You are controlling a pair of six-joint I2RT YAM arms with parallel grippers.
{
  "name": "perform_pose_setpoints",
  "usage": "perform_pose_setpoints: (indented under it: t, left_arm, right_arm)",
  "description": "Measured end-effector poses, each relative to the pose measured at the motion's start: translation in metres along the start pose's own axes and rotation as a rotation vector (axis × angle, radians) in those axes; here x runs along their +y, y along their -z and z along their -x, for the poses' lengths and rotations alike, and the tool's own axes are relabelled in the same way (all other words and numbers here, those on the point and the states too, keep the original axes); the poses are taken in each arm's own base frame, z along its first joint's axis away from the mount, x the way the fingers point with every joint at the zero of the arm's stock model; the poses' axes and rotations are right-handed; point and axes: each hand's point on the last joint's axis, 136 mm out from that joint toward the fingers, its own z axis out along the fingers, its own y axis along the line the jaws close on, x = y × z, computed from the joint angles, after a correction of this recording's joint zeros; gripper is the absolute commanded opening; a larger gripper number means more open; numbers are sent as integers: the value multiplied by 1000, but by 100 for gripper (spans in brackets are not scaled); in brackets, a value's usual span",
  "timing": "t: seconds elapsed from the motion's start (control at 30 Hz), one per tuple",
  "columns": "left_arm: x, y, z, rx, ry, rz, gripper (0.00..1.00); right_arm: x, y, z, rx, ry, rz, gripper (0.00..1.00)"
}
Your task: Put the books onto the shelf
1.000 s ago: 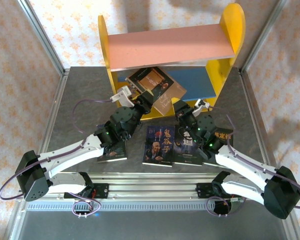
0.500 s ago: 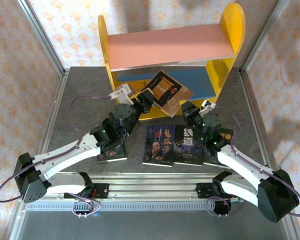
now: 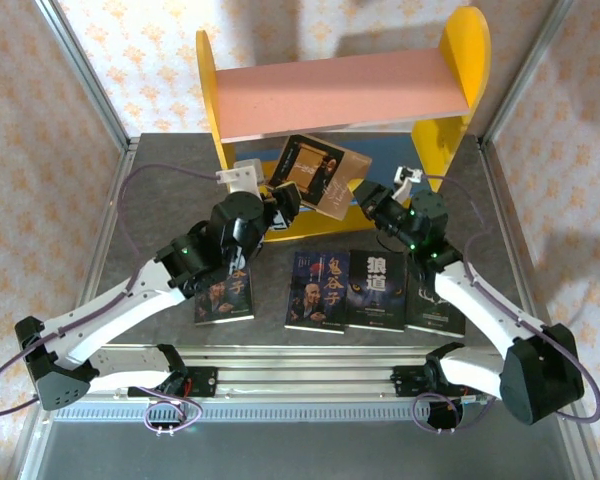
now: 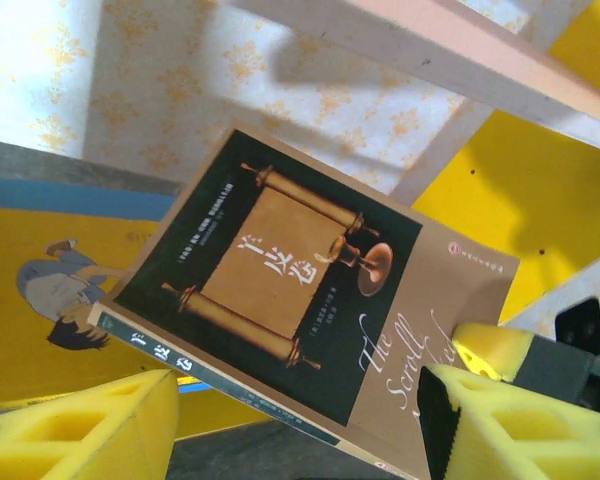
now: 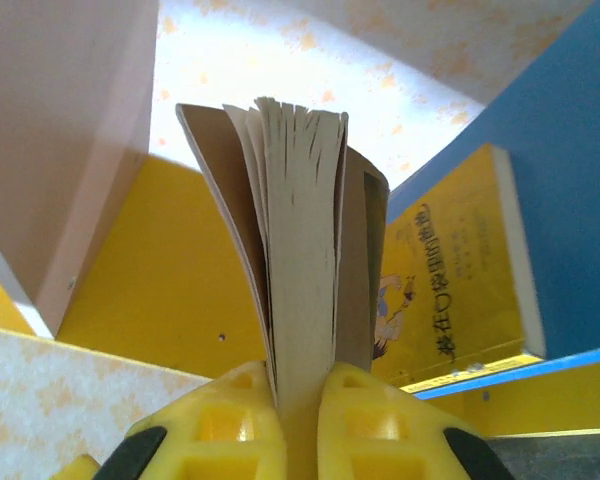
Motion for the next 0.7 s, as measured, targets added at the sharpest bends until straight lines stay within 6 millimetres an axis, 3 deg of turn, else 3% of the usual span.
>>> perform_pose_setpoints:
  t: [0.13,0.37,0.7]
  left_arm:
    - [0,0,3,57,-69,-1,64]
    - [11,-2,-15,148,-123,-4,64]
    - [24,-7,-59,236,-130,-27,65]
  right_arm:
    - [6,-17,-1,85,68,7,3]
    - [-3,-40,-9,215,157,1,2]
    - [-2,-60,-17,339,260,47,1]
